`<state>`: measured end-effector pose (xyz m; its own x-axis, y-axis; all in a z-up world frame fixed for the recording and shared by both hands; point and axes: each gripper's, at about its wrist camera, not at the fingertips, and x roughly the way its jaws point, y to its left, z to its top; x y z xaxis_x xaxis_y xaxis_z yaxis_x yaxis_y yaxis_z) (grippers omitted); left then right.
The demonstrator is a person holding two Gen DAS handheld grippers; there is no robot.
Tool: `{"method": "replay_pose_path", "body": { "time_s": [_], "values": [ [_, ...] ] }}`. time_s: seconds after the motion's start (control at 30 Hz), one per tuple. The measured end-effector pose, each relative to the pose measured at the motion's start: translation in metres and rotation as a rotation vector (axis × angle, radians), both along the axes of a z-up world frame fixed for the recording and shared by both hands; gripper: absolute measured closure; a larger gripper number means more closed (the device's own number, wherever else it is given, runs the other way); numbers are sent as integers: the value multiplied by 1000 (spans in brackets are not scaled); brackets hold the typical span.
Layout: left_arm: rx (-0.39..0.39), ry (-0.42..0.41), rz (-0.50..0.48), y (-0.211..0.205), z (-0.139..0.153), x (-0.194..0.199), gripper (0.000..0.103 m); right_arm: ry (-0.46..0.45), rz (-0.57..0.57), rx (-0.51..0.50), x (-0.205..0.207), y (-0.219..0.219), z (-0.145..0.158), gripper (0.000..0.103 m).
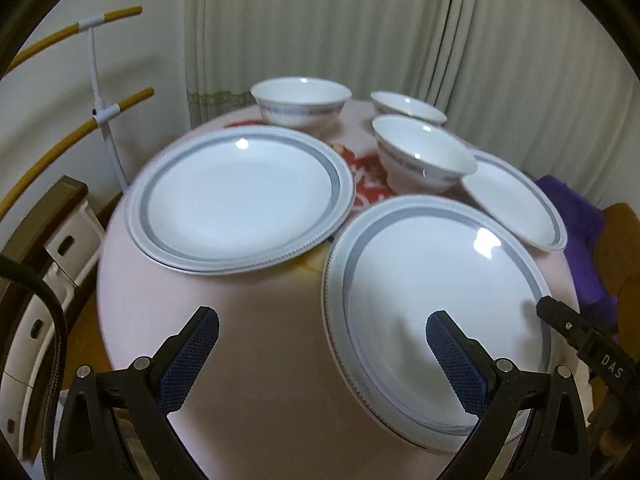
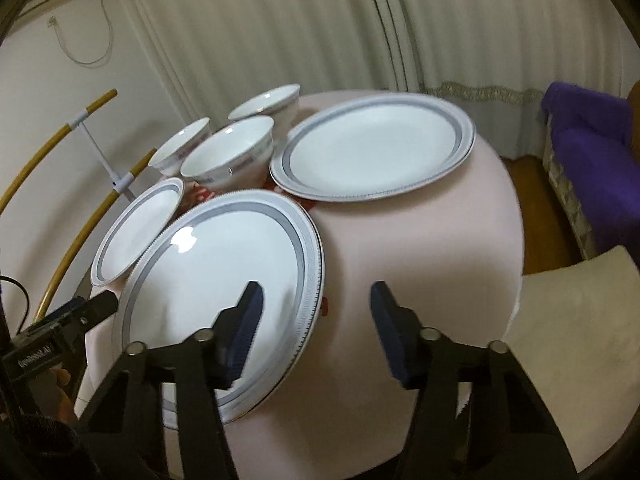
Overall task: Organize plates and bowls
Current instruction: 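Close the right tool on a grey-rimmed plate rim while the left tool grips it too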
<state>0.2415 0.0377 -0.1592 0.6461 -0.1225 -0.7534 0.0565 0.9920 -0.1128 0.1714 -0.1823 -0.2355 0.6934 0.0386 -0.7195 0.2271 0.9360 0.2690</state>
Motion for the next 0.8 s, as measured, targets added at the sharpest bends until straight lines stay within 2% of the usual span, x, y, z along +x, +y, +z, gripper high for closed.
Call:
{"method": "replay_pose_path", "body": {
  "time_s": [0.17,0.3,0.47,0.53,0.8],
  "values": [
    [-49,48,-14,4,-14,12,1,10,12,31,5,-1,-8,66],
    [-37,49,-6,5,-23,21,1,1,30,67,7,-2,-10,75],
    [3,49,-16,-5,-32,31,1,3,35,62,8,0,-11,75],
    [47,57,-31,-11,-35,33,1,3,35,61,9,0,-11,75],
    [-38,69,-15,-4,-33,32,1,-2,30,62,9,1,-12,75]
  ]
}}
